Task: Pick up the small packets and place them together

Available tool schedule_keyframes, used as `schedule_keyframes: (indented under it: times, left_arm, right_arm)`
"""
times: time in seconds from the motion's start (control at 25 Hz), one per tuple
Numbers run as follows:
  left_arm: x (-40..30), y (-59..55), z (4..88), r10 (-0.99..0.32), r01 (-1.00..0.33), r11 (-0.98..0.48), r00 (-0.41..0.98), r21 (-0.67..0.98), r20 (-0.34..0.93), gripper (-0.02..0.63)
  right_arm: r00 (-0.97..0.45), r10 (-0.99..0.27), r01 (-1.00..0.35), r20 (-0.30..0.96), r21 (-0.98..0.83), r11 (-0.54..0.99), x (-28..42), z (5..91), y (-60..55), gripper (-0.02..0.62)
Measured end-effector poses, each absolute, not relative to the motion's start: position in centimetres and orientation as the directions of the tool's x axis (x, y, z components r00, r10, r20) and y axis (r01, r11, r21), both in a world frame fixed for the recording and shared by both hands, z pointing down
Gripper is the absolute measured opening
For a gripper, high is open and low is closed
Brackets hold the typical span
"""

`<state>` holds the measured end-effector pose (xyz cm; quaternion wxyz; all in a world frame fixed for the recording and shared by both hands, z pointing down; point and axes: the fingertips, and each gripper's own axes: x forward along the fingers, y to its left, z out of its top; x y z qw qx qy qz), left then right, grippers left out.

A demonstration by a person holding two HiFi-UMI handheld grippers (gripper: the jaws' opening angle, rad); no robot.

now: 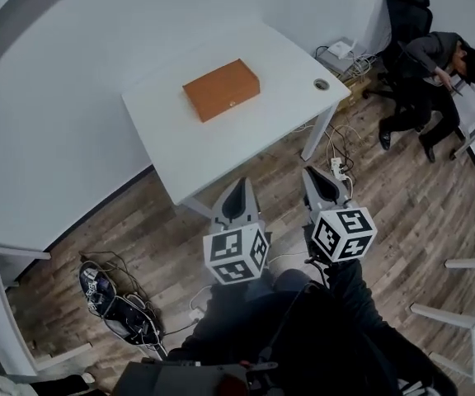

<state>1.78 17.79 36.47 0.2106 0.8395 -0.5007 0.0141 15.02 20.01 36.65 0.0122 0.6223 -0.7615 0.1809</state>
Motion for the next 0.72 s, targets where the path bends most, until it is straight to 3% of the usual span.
schedule_keyframes:
  times: [0.32,0.72]
  left_arm:
    - [-0.2,9.5,39.0,-0.867,-0.881,-0.309,0.416,0.359,0.275,-0.002]
    - [-1.5,-3.1,38.7,-0.925,-0.931,-0.135,0.241,0.339,0.292,-0.002]
  right_arm:
    - [-0.269,-0.918,-0.95,0.292,-0.239,0.202,14.5,38.5,10.9,0.006]
    - [-0.425,-0.832,-0.904,0.355,-0.209,0.372,14.8,40.1,-4.4,0.011]
